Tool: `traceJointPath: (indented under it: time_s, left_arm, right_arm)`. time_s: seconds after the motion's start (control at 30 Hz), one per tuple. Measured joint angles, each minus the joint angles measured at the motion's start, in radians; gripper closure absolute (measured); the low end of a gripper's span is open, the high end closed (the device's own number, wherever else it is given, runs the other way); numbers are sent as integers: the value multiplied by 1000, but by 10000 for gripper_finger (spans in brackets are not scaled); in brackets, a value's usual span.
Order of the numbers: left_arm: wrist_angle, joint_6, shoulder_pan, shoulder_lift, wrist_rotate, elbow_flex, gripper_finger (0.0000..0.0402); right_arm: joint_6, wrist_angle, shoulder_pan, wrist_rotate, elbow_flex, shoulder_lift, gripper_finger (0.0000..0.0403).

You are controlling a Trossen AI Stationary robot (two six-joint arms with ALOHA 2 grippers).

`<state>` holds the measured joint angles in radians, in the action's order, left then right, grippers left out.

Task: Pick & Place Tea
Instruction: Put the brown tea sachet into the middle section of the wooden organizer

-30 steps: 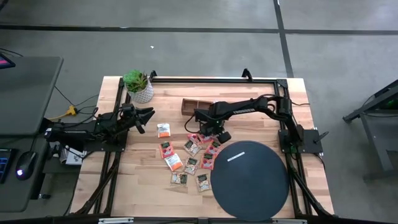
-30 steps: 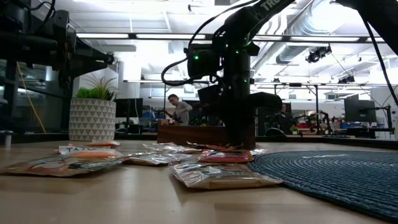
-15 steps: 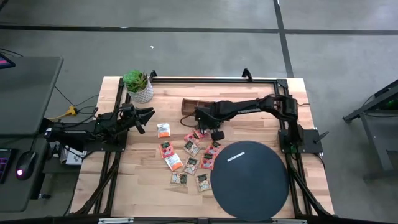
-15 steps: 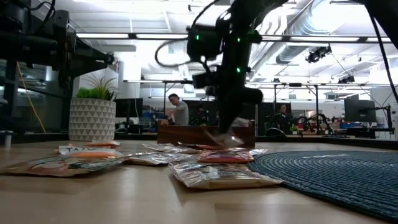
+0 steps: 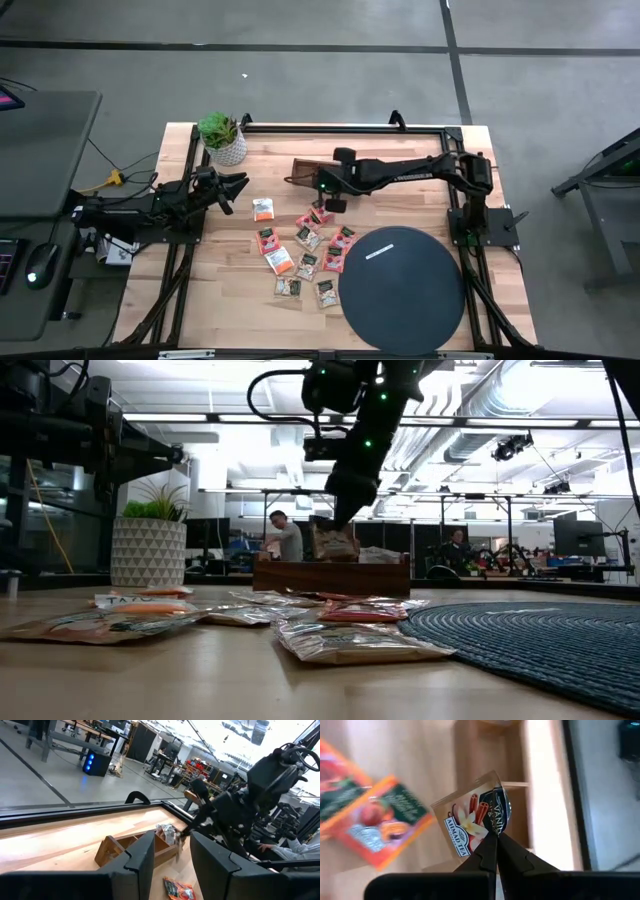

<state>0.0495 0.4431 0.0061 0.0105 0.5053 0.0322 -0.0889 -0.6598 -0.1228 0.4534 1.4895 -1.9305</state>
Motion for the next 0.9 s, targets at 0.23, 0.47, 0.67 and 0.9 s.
traceJointPath:
  time_s: [0.23, 0.47, 0.67, 0.9]
  left_arm:
    - [0, 0, 0, 0, 0, 0, 278]
    - [0, 0, 0, 0, 0, 0, 278]
    - [0, 0, 0, 0, 0, 0, 278]
    - [0, 0, 0, 0, 0, 0, 278]
  right_arm:
    - [4, 43, -38, 70, 0, 0, 403]
    - [35, 67, -93, 54, 0, -11, 403]
    - [46, 76, -120, 12, 2, -28, 402]
    - [49, 75, -119, -1, 2, -50, 403]
